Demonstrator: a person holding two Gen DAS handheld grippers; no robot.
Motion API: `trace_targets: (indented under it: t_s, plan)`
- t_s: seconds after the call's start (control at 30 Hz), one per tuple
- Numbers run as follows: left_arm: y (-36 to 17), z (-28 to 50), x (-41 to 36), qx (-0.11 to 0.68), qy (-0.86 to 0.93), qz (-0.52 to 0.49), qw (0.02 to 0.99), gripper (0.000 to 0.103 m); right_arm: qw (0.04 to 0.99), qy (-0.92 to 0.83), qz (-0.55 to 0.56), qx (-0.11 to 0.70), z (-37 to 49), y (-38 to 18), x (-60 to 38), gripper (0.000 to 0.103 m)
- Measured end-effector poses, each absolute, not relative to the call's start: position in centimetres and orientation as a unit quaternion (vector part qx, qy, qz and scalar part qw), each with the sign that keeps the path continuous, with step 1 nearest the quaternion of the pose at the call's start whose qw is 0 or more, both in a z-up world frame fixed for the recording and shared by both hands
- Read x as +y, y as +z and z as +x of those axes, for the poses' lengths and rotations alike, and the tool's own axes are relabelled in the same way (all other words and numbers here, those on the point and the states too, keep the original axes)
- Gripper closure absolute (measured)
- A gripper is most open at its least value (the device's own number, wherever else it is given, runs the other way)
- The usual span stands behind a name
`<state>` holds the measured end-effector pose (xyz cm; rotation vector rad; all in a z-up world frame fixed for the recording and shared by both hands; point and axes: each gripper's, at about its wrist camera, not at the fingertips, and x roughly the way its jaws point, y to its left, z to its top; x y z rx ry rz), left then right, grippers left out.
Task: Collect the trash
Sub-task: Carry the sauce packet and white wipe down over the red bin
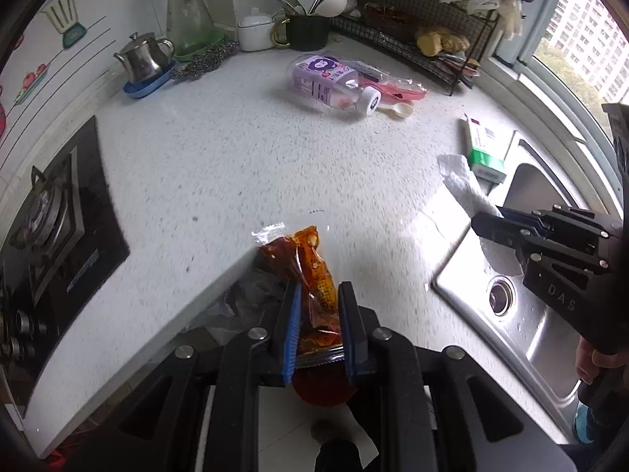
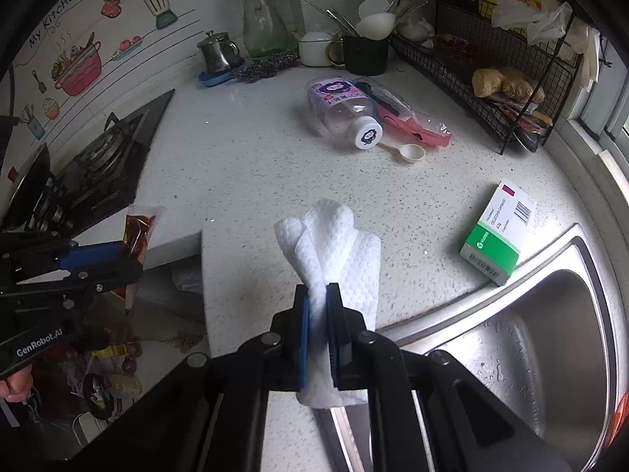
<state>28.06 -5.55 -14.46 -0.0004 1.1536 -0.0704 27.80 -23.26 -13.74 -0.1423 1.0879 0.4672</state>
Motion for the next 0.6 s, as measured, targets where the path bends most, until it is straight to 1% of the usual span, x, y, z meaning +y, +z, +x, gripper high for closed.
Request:
trace_targets:
  t_s: [0.3,0.6]
  plan:
    - [-12.2,17.2,-3.1,0.524,-0.025,0.000,0.852,0.086,0.842,0.220,-0.073,0.487,17.7,-10.7,-20.5,0.096]
    - [-11.9,7.1,-1.0,0.520,0.027,0.049,0.852,0.086,0.844,0.221,-0.082,0.482,9.2,-11.1,-17.8,0.096]
